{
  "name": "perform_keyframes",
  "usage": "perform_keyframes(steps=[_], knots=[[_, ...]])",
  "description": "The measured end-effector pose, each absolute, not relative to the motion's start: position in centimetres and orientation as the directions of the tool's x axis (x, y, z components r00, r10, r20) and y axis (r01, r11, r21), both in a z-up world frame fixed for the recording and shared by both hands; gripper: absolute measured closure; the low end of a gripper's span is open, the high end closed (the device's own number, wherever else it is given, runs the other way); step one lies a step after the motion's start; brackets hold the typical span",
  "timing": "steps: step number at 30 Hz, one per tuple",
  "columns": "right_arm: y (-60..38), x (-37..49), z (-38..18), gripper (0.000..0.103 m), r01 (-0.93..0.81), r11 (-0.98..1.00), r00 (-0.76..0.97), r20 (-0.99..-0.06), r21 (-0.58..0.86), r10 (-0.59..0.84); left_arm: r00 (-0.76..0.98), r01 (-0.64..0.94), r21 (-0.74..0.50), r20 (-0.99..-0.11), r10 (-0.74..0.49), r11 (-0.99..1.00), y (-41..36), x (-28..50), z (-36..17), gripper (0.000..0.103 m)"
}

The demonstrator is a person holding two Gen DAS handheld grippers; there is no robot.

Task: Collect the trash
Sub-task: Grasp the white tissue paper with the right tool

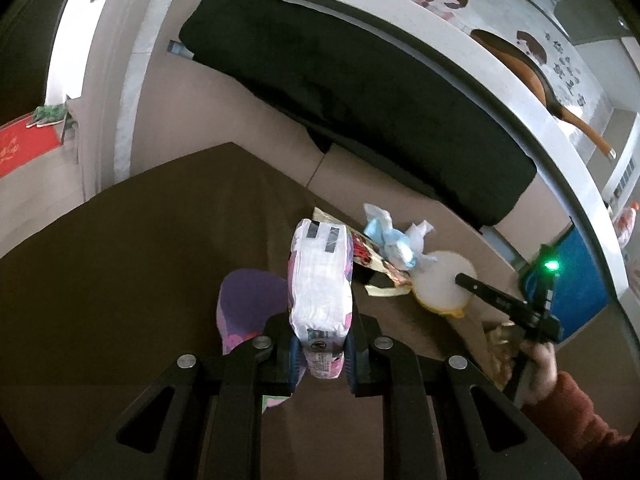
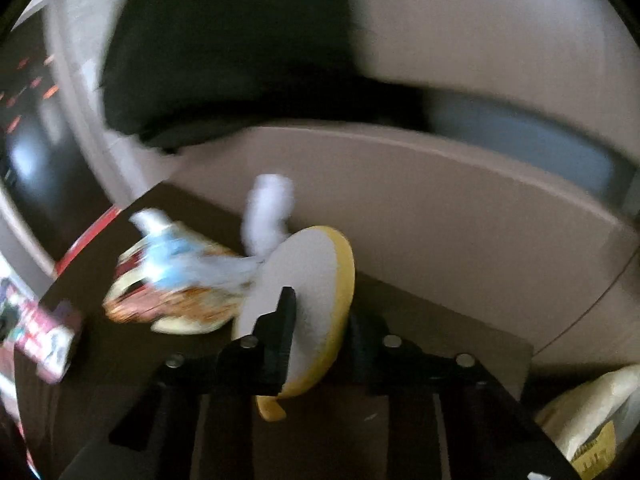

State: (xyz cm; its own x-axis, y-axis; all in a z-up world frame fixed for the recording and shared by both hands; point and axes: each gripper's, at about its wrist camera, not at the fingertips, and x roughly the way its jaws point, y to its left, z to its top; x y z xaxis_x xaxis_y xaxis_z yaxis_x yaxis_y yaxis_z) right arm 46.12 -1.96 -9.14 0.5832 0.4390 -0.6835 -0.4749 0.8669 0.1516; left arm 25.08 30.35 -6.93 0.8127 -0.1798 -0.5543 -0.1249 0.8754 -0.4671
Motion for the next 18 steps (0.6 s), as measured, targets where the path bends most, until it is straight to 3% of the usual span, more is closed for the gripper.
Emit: perform_keyframes(steps=[8, 18], knots=[[2.0, 38.0, -6.8, 0.089, -0.655, 0.75, 0.495, -0.696, 0.096, 0.52, 0.813, -0.08, -0.455, -0.544, -0.206, 0.887, 28.4, 24.0, -6.7, 0.085], [2.0, 32.2, -5.1, 0.09, -0.683, 0.727, 0.48, -0.71, 0.067, 0.516, 0.807, -0.054, -0.393, -0.558, -0.191, 0.918, 26.4, 22.0, -6.3, 0.085]])
